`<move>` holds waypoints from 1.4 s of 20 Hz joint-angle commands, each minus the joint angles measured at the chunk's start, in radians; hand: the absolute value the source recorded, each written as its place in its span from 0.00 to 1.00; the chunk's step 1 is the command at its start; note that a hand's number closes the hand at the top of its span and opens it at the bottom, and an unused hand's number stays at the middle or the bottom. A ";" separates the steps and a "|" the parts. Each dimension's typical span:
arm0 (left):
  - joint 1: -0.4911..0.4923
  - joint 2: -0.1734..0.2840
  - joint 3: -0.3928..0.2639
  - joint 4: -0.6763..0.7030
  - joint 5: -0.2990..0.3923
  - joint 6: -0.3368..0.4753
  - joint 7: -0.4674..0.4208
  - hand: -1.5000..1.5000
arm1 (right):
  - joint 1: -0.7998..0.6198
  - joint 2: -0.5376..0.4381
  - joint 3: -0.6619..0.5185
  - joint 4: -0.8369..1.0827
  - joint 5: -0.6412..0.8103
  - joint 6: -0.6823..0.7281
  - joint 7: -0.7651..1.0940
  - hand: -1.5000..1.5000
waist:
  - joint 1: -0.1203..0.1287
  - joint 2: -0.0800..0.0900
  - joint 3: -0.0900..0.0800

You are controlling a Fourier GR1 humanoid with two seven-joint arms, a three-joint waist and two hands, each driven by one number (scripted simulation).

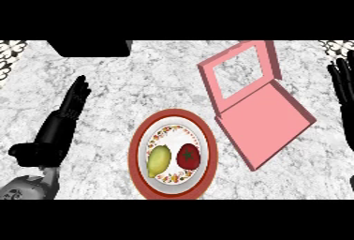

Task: Pick the tomato from the plate and place it in the cardboard box

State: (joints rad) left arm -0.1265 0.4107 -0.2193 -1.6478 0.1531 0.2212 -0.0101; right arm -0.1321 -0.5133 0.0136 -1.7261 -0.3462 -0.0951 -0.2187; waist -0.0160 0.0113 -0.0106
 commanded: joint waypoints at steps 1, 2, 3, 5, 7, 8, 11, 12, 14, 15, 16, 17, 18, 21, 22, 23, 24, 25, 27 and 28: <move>-0.019 0.002 0.033 0.049 -0.035 0.012 0.050 0.50 | 0.013 0.050 0.052 -0.028 0.043 -0.031 0.068 0.00 | 0.014 -0.011 0.010; 0.031 0.049 0.058 0.072 -0.043 0.015 0.024 0.50 | 0.096 0.088 0.111 -0.062 0.046 -0.048 0.072 0.00 | 0.012 -0.013 0.010; 0.045 0.091 0.089 0.108 -0.059 0.022 0.028 0.50 | 0.069 0.127 0.146 -0.007 0.054 -0.061 0.070 0.00 | 0.028 -0.008 0.010; 0.053 0.144 0.121 0.184 -0.129 0.079 0.059 0.50 | 0.108 0.201 0.231 0.017 0.074 -0.101 0.102 0.00 | 0.036 -0.002 0.011; 0.060 0.130 0.093 0.166 -0.113 0.058 0.065 0.50 | 0.042 -0.143 0.228 0.010 0.383 -0.012 0.043 0.00 | 0.070 -0.012 -0.034; 0.062 0.143 0.102 0.189 -0.122 0.062 0.075 0.50 | 0.069 -0.162 0.274 0.048 0.466 -0.040 0.076 0.00 | 0.065 0.003 -0.016; 0.104 0.137 0.133 0.245 -0.124 0.085 0.063 0.50 | 0.211 0.144 0.461 0.142 0.548 -0.239 0.034 0.00 | 0.035 -0.005 0.011; 0.052 0.145 0.135 0.260 -0.133 0.086 0.104 0.50 | 0.238 0.235 0.447 0.175 0.449 -0.241 -0.061 0.00 | 0.017 -0.003 0.014; 0.046 0.149 0.133 0.245 -0.138 0.080 0.151 0.50 | 0.296 0.264 0.453 0.178 0.397 -0.215 -0.195 0.00 | 0.010 -0.010 0.013; 0.010 0.155 0.168 0.332 -0.125 0.050 0.083 0.50 | 0.276 0.253 0.420 0.233 0.377 -0.184 -0.292 0.00 | 0.008 -0.008 0.012; 0.038 0.128 0.153 0.321 -0.156 0.085 0.070 0.50 | 0.287 0.258 0.433 0.264 0.378 -0.162 -0.345 0.00 | 0.013 -0.009 0.012; 0.006 0.085 0.116 0.339 -0.202 0.111 0.084 0.50 | 0.225 0.273 0.417 0.334 0.386 -0.143 -0.361 0.00 | 0.014 -0.009 0.011; 0.070 0.108 0.165 0.297 -0.170 0.063 0.063 0.50 | 0.243 0.260 0.407 0.329 0.431 -0.160 -0.368 0.00 | 0.018 -0.011 0.011; 0.050 0.144 0.197 0.342 -0.140 0.027 0.051 0.50 | 0.252 0.133 0.435 0.172 0.569 -0.208 -0.220 0.00 | 0.011 -0.013 0.009; 0.002 0.154 0.185 0.315 -0.161 0.037 0.108 0.50 | 0.158 0.115 0.399 0.220 0.586 -0.195 -0.141 0.00 | 0.016 -0.012 0.010; 0.036 0.132 0.177 0.336 -0.160 0.046 0.055 0.50 | 0.146 0.083 0.430 0.261 0.670 -0.213 -0.097 0.00 | 0.023 -0.011 0.008; 0.029 0.140 0.162 0.284 -0.168 0.047 0.113 0.50 | 0.142 0.020 0.424 0.270 0.680 -0.163 -0.076 0.00 | 0.026 -0.013 0.009; 0.058 0.118 0.165 0.318 -0.171 0.058 0.056 0.50 | 0.115 0.014 0.461 0.213 0.708 -0.126 0.022 0.00 | 0.026 -0.013 0.007; 0.011 0.138 0.183 0.321 -0.170 0.045 0.096 0.50 | 0.095 -0.021 0.471 0.202 0.718 -0.049 0.067 0.00 | 0.018 -0.012 0.009; 0.073 0.129 0.175 0.277 -0.172 0.051 0.076 0.50 | 0.039 -0.005 0.484 0.194 0.748 -0.031 0.152 0.00 | 0.032 -0.014 0.009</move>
State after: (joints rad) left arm -0.0854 0.5404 -0.0477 -1.3398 -0.0149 0.2734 0.0665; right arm -0.0176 -0.4674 0.4652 -1.5049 0.3230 -0.2056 -0.2236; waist 0.0074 -0.0008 -0.0018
